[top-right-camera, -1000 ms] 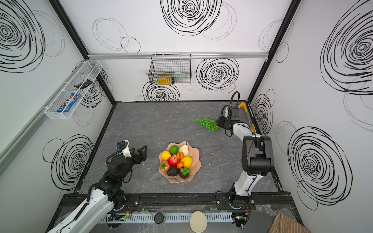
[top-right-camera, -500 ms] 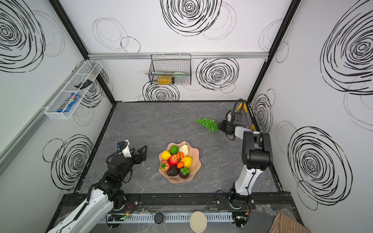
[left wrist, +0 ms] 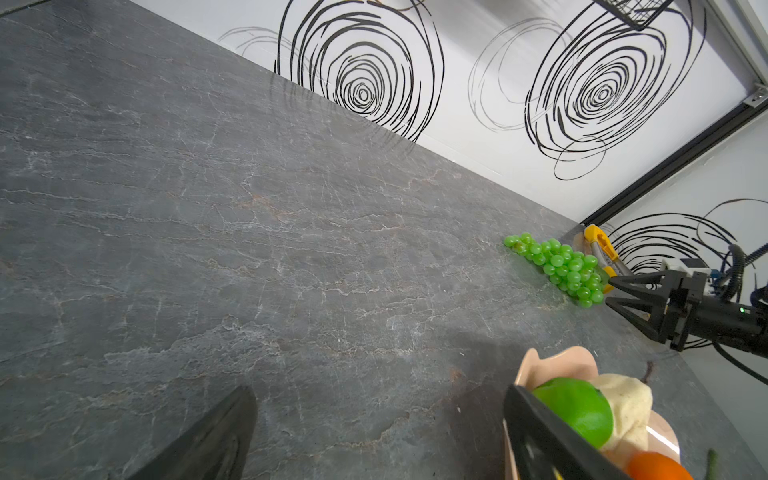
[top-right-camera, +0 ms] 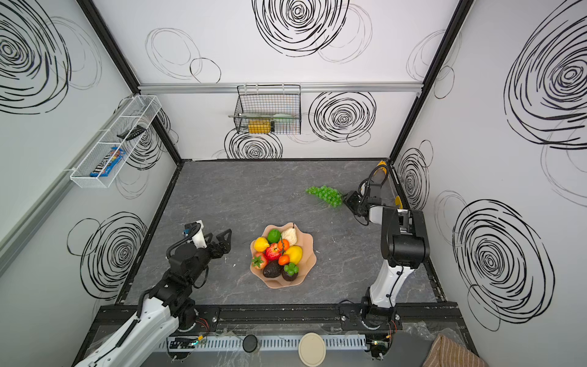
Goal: Place and organize the fake fruits in the fruit bowl
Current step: 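Close the right gripper on the grape bunch stem and lift it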
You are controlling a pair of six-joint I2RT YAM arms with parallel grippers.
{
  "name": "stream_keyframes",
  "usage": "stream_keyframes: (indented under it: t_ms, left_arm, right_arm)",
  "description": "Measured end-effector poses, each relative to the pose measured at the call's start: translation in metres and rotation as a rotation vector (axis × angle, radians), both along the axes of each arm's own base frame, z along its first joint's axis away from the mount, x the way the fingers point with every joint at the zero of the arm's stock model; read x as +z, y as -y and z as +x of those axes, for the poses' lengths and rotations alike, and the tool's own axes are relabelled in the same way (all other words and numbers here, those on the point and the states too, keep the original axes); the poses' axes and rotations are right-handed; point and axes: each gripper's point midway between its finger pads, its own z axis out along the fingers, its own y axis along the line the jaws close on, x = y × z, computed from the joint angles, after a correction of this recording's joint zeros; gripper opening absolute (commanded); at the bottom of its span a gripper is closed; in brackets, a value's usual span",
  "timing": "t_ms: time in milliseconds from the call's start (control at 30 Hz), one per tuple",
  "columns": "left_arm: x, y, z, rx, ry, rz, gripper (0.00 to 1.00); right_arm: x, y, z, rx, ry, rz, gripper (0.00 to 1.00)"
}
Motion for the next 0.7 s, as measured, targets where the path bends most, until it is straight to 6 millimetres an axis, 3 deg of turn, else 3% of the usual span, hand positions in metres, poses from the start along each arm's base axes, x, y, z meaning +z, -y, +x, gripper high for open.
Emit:
stream_keyframes:
  t_ms: [433, 700]
  left_arm:
    - [0.001, 0.0, 0.0, -0.001, 0.004, -0.001, 0.97]
    - [0.001, 0.0, 0.0, -0.002, 0.004, -0.002, 0.97]
  right_arm:
    - [-0.009, 0.002, -0.004, -0.15, -0.018, 0.162, 0.54]
    - [-0.019, 0.0, 0.004, -0.194, -0.013, 0.249, 0.53]
